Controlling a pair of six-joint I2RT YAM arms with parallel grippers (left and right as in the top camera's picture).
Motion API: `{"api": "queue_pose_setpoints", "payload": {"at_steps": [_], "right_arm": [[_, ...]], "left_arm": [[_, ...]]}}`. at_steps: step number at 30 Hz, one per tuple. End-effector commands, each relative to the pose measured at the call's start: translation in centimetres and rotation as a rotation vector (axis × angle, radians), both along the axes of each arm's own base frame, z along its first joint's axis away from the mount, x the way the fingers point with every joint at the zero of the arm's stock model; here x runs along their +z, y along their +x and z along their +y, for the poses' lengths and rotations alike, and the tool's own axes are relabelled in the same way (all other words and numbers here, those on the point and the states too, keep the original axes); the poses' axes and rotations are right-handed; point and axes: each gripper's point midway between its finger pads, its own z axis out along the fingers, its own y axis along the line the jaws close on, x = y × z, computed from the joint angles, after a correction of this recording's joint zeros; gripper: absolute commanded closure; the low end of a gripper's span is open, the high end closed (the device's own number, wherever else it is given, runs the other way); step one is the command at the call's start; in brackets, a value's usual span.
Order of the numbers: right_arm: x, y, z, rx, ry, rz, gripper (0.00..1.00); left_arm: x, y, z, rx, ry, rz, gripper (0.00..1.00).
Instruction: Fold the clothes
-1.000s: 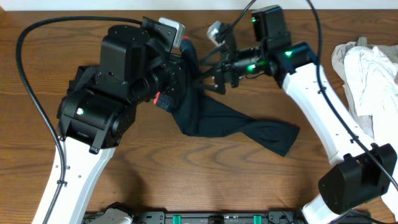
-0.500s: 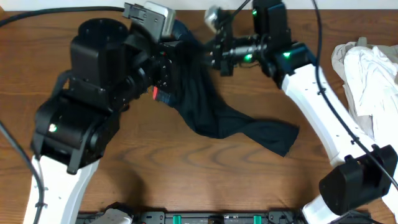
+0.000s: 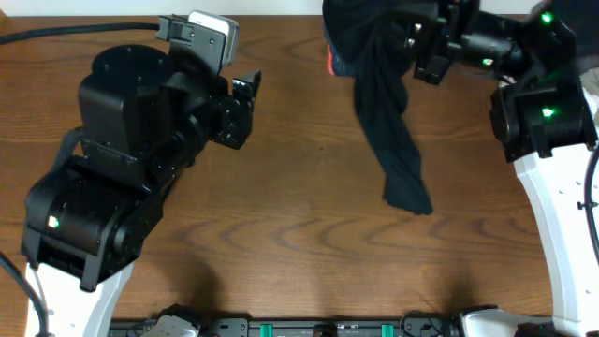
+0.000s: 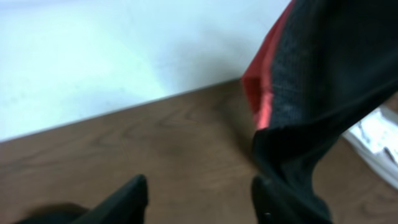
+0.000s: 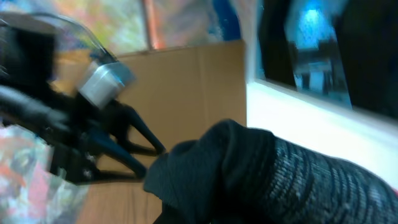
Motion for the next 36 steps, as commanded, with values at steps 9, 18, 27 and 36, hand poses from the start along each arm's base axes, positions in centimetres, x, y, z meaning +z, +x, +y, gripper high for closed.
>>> {"api": "queue_pose_setpoints", "payload": {"at_steps": [9,18,27,36], "right_arm": [[4.9,-6.4,-0.3,0.203,0.068,-0.084,0.99],[5.6,-6.2,-0.5,0.179,0.100,-0.108,0.99],[7.5,-5.9,-1.4,0.116,0.152,-0.161,0.99],[9.2,-4.3,-3.5,0.004,0.223,-0.181,0.99]], "left_arm": [[-1.9,0.3,-3.2,-0.145,-0.040,0.096,0.24],[-1.9,-0.9,-5.4,-0.280,-0.100,0.133,0.18],[-2.0,-1.2,-5.3,-0.279,-0.098,0.143,0.15],[-2.2,-2.3,-4.8,-0.277,-0.092,0.163,0.09]]}}
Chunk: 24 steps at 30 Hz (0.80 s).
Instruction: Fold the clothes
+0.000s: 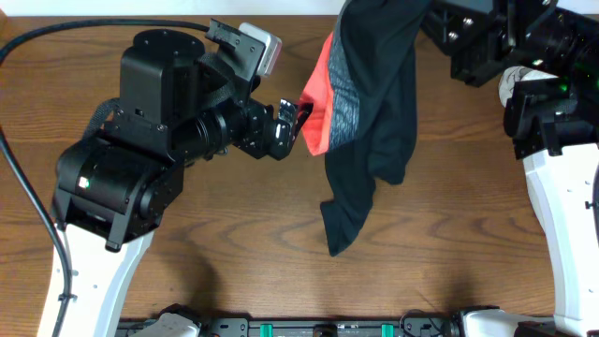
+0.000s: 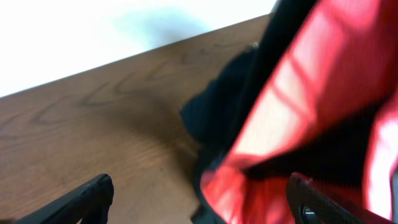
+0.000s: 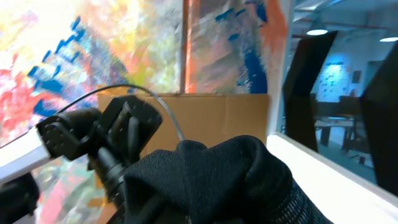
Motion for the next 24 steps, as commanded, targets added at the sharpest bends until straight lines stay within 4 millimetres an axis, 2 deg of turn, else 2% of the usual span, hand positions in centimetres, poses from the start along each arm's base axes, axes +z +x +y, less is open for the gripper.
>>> {"api": "queue_pose_setpoints", "payload": {"at_steps": [1,9,24], "right_arm": [[3.0,-0.2,-1.5,-0.078,0.085,-0.056,0.99],[5.1,-0.1,-2.7,-0.141,0.150,-0.091,0.99],[7.9,-2.8,-2.9,-0.134,0.164,-0.186,0.98]], "left_arm": [[0.6,-1.0,0.0,-0.020,-0.007,-0.005,0.09],[0.9,-2.7,-1.7,-0.142,-0.078,0.038,0.08],[-1.5,-1.1,-3.7,-0.202,-0.092,0.139,0.09]]}}
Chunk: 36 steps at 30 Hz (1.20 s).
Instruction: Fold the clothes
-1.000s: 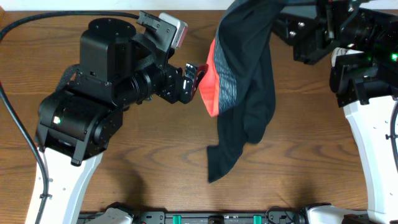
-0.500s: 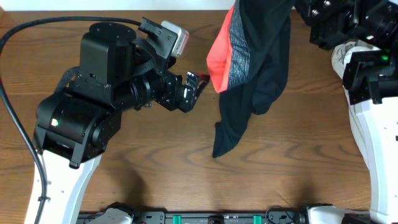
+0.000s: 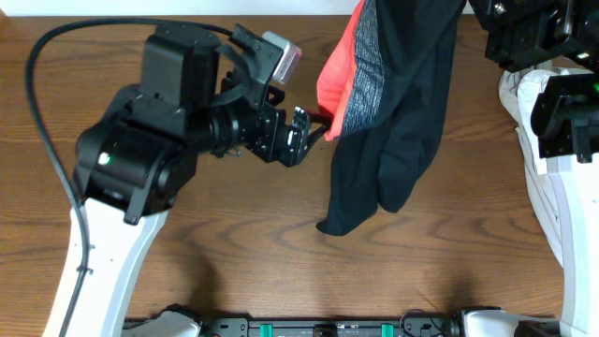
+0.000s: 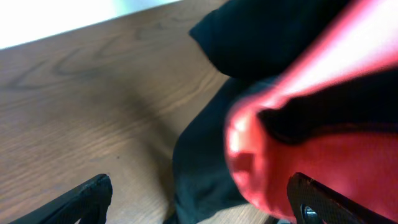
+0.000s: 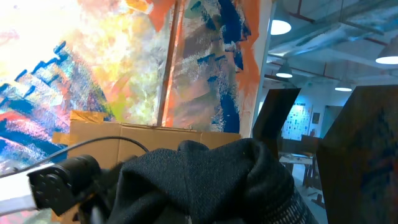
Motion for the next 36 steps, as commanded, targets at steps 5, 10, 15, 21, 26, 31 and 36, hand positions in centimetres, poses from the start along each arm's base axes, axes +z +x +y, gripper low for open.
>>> {"api": "queue_pose_setpoints", "payload": {"at_steps": [5,10,15,21,26,31,36], "right_arm": [[2.2,-1.2,-0.8,-0.031,0.055,-0.052,0.98],[2.2,-1.2,-0.8,-0.031,0.056,-0.049,0.97],[2.3,-1.1,-0.8,-0.033,0.058,-0.049,0.96],[2.6,-1.1,-0.9,-0.040,0.073,-0.051,0.97],[2.6,-1.1,-1.0,-0.041,0.077,-0.052,0.97],[2.6,-1.1,-1.0,-0.040,0.071,-0.051,0.96],[1.1,0.2,-1.4,-0.053,0.006,0.025,0.95]], "left_arm": [[0.8,0.0,-1.6,-0.082,-0.065,-0.004,0.17],[1.8,-0.6,-2.5,-0.144,-0.119,-0.016,0.25],[2.0,-0.9,-2.7,-0.160,-0.131,-0.013,0.42],[2.5,-1.8,-3.3,-0.216,-0.174,0.003,0.42],[2.3,-2.3,-4.3,-0.251,-0.175,0.013,0.70],[2.4,-2.4,-4.8,-0.269,-0.177,-0.002,0.94],[3.7,-1.2,-1.8,-0.133,-0.129,-0.102,0.94]]}}
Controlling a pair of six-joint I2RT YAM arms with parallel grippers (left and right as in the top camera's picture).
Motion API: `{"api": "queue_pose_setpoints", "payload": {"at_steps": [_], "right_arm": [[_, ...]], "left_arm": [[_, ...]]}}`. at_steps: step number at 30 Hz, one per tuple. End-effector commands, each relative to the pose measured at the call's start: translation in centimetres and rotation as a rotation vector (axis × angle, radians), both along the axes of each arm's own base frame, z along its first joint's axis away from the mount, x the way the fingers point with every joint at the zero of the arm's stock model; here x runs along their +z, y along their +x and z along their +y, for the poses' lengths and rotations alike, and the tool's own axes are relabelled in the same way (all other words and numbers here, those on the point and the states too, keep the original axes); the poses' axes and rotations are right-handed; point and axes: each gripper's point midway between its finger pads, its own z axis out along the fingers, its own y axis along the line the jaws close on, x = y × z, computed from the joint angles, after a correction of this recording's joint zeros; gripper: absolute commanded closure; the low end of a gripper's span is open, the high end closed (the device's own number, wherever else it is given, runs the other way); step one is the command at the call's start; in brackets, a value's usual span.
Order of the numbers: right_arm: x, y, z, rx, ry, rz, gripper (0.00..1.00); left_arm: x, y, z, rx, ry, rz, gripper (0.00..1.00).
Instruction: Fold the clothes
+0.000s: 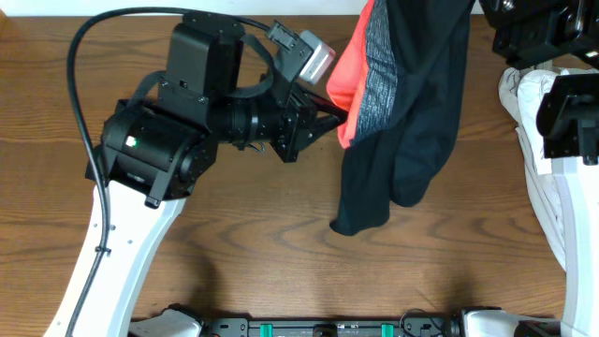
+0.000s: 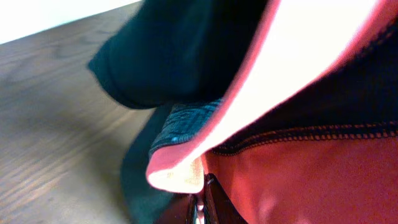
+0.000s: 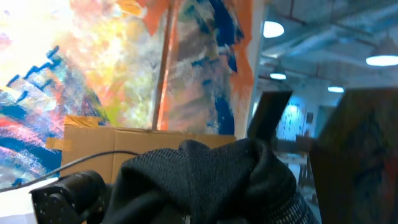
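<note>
A black garment (image 1: 412,112) with a coral-red lining (image 1: 351,94) hangs over the table from the top right, its low end near the wood (image 1: 360,223). My left gripper (image 1: 329,109) is shut on the red edge, and the left wrist view shows the red fabric (image 2: 292,174) pinched between the closed jaws of that gripper (image 2: 200,210). My right gripper (image 3: 186,216) is shut on a bunched black fold (image 3: 205,177) at the garment's top. In the overhead view the cloth hides its fingers.
A white cloth (image 1: 522,98) lies at the right edge beside the right arm's base (image 1: 571,122). The left arm's black cable (image 1: 82,56) loops over the back left. Brown wooden table (image 1: 243,262) spreads below the hanging garment.
My left gripper stood open beside the red edge and is now shut on it, a little further right. The garment's low end has shifted slightly right. The right gripper still holds the top.
At first my left gripper was open, far left of the garment hanging from the right gripper. Then it stood open at the red lining. Later the garment hung higher with the open jaws by the red hem, and now they are shut on it.
</note>
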Motion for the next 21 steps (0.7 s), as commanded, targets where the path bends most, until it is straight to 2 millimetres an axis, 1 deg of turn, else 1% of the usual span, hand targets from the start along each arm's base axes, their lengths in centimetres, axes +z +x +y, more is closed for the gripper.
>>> {"api": "queue_pose_setpoints", "payload": {"at_steps": [1,5,8,10,12,17,18,21], "right_arm": [[0.2,0.3,-1.1,-0.034,-0.017,0.034,0.95],[-2.5,2.9,-2.2,-0.062,-0.083,0.197,0.95],[-4.7,4.3,-2.9,-0.070,-0.127,0.310,0.94],[-6.4,5.1,-3.2,-0.067,-0.157,0.393,0.94],[-8.3,5.5,-3.3,-0.052,-0.190,0.477,0.92],[-13.7,6.5,-3.4,-0.048,-0.246,0.677,0.87],[-14.7,6.8,-3.5,-0.057,-0.254,0.715,0.86],[-18.7,8.0,-4.1,-0.146,-0.289,0.848,0.89]], "left_arm": [[2.2,0.6,2.9,0.130,0.024,-0.117,0.94],[5.4,0.7,6.9,0.298,0.037,-0.241,0.94],[7.4,-0.2,8.6,0.357,0.023,-0.306,0.94],[8.2,-0.7,9.1,0.368,0.013,-0.328,0.94],[8.5,-1.0,9.2,0.371,0.009,-0.337,0.94],[8.4,-0.7,9.1,0.373,0.009,-0.338,0.94],[8.5,-0.6,9.2,0.376,0.008,-0.342,0.94],[9.2,-0.3,9.2,0.385,-0.003,-0.372,0.94]]}}
